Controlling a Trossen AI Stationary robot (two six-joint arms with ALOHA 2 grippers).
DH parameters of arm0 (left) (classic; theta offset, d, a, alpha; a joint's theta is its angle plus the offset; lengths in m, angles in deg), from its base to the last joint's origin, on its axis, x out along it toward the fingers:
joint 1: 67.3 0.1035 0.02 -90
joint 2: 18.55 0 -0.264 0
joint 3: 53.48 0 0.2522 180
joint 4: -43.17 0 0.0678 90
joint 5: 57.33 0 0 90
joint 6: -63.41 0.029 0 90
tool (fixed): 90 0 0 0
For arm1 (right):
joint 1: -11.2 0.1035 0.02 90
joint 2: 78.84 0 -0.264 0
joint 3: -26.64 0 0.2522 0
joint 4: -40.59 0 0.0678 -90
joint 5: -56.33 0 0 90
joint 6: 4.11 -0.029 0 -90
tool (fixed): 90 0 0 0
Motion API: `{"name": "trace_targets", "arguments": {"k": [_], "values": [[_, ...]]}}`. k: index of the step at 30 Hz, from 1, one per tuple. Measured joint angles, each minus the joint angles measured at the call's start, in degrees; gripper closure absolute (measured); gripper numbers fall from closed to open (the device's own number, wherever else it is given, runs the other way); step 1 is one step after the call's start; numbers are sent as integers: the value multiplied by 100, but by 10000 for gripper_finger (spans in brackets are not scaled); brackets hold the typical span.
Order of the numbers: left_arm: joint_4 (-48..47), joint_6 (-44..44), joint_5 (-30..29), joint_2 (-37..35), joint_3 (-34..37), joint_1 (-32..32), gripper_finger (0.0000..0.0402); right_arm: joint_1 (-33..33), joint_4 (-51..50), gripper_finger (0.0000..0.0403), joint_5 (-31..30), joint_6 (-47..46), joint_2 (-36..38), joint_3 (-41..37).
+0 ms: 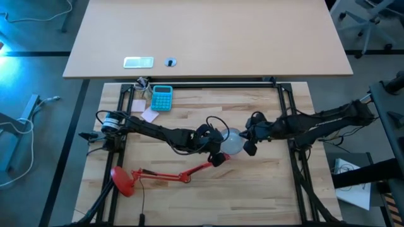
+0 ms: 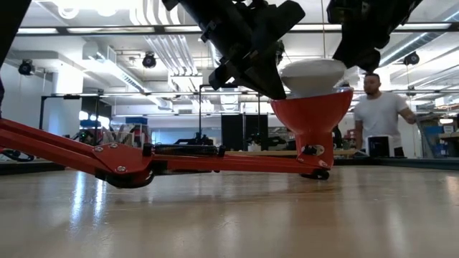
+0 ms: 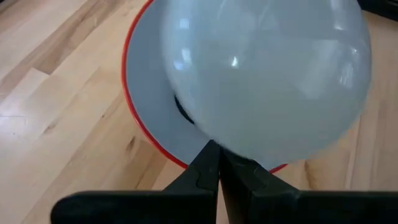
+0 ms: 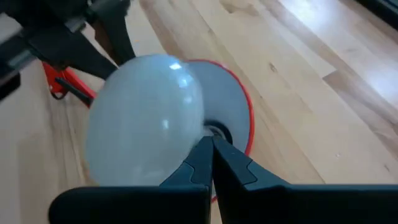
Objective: Screw lightbulb
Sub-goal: Insert the light bulb into the red lamp
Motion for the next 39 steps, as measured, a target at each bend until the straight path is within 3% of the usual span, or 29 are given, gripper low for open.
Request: {"name": "trace_targets", "arguments": {"k": [11,15,21,25,30,39], "values": [[158,104,-55,0,0,84,400,0,-46,403,163,-27,-53,0],[-320,219,-53,-92,0,76,400,-3,-188,403,205,-18,43,0],[-1021,-25,-179,-456,11,-233,400,86,-225,403,970,660,534,0],[-889,-324,-320,-526,11,-567,400,281,583,403,1337,1196,680,0],[-483,-772,-518,-412,135,-762,400,363,1484,403,1529,1436,176,2],[81,-710,-507,-204,260,-896,400,342,1317,403,1167,1250,-565,2]]}}
